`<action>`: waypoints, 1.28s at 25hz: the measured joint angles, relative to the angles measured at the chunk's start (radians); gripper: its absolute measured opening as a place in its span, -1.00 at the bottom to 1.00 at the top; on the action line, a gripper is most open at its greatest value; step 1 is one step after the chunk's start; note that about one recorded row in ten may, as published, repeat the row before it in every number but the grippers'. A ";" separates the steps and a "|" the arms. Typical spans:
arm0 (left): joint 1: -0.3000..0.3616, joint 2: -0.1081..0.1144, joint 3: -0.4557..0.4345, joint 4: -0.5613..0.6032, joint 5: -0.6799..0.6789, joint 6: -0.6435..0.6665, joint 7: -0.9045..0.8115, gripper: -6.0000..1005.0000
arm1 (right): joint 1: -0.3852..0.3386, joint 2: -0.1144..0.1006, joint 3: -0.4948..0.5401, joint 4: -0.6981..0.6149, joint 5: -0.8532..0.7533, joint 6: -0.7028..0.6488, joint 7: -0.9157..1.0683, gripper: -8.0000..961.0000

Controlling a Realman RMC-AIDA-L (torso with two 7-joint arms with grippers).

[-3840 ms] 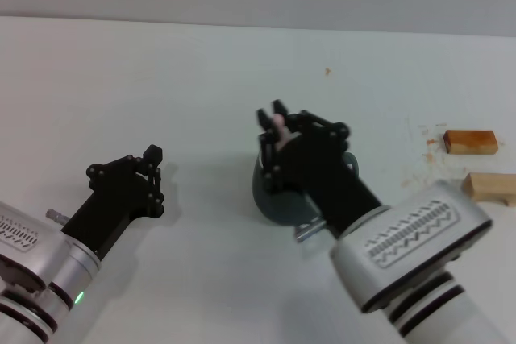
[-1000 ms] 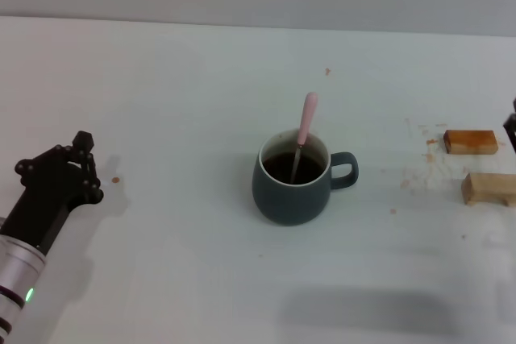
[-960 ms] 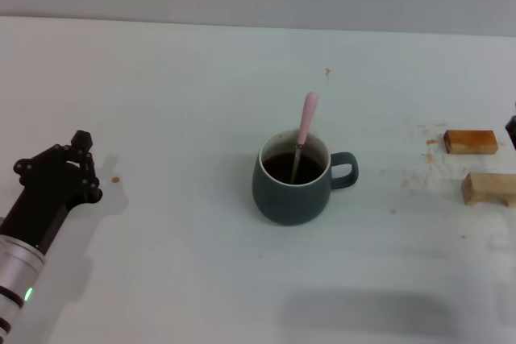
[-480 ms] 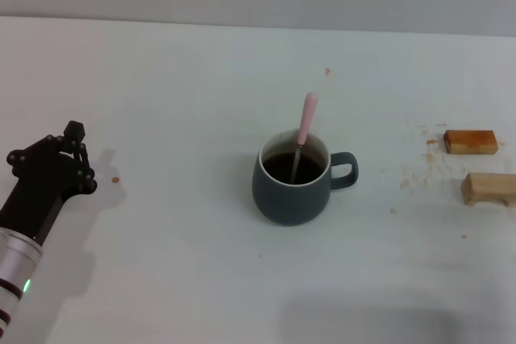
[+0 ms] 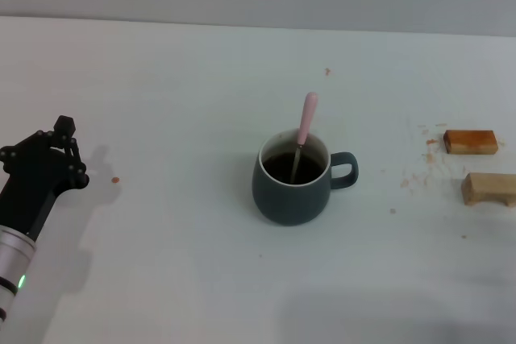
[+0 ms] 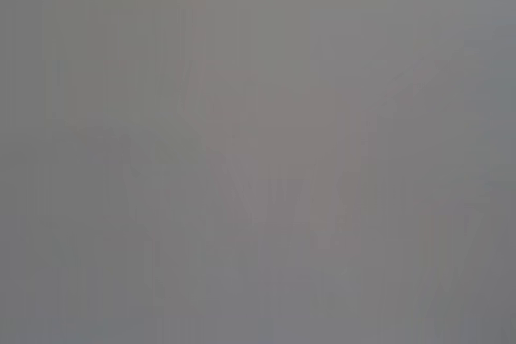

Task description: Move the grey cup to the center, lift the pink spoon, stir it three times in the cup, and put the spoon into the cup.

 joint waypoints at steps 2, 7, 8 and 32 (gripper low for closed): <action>-0.002 -0.001 0.000 0.002 0.000 -0.001 0.001 -0.99 | -0.001 0.001 0.002 -0.004 0.001 0.013 0.001 0.58; -0.003 -0.002 0.000 0.001 0.000 -0.005 0.001 -0.99 | 0.002 -0.002 -0.002 -0.016 0.018 0.031 0.057 0.58; -0.003 -0.002 0.000 0.000 0.000 -0.003 0.001 -0.99 | 0.002 -0.002 -0.002 -0.020 0.020 0.030 0.066 0.58; 0.021 -0.005 0.005 -0.008 0.000 0.002 0.001 -0.99 | 0.009 0.002 -0.003 -0.041 0.025 0.010 0.070 0.58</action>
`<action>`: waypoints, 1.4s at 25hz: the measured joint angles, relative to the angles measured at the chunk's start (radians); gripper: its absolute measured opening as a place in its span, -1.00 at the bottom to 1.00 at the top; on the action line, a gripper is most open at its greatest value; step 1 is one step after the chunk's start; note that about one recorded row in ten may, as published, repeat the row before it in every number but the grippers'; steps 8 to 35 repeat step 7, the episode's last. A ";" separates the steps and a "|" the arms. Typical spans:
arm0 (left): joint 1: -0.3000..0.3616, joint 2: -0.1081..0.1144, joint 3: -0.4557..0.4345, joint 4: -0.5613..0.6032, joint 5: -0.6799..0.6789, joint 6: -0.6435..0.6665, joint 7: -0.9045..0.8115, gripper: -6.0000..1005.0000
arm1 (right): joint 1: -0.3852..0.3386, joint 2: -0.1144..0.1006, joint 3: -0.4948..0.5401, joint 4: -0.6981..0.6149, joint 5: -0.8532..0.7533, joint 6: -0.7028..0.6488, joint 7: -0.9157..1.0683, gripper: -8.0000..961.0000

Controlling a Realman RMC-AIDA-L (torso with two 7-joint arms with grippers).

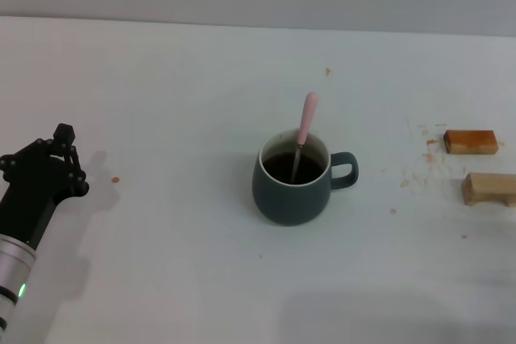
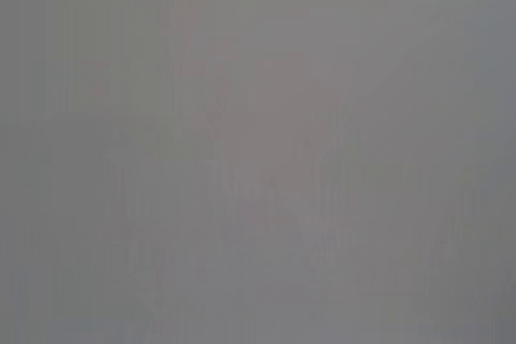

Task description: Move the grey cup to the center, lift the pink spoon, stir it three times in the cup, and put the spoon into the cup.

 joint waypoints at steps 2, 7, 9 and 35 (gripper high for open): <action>0.000 0.000 0.000 0.000 0.000 0.000 0.000 -0.99 | -0.002 0.000 0.000 0.000 -0.002 0.000 -0.001 0.58; 0.000 0.000 -0.005 -0.002 0.000 0.000 0.000 -0.99 | -0.006 0.000 0.000 0.000 -0.002 -0.008 -0.002 0.58; 0.000 0.000 -0.005 -0.002 0.000 0.000 0.000 -0.99 | -0.006 0.000 0.000 0.000 -0.002 -0.008 -0.002 0.58; 0.000 0.000 -0.005 -0.002 0.000 0.000 0.000 -0.99 | -0.006 0.000 0.000 0.000 -0.002 -0.008 -0.002 0.58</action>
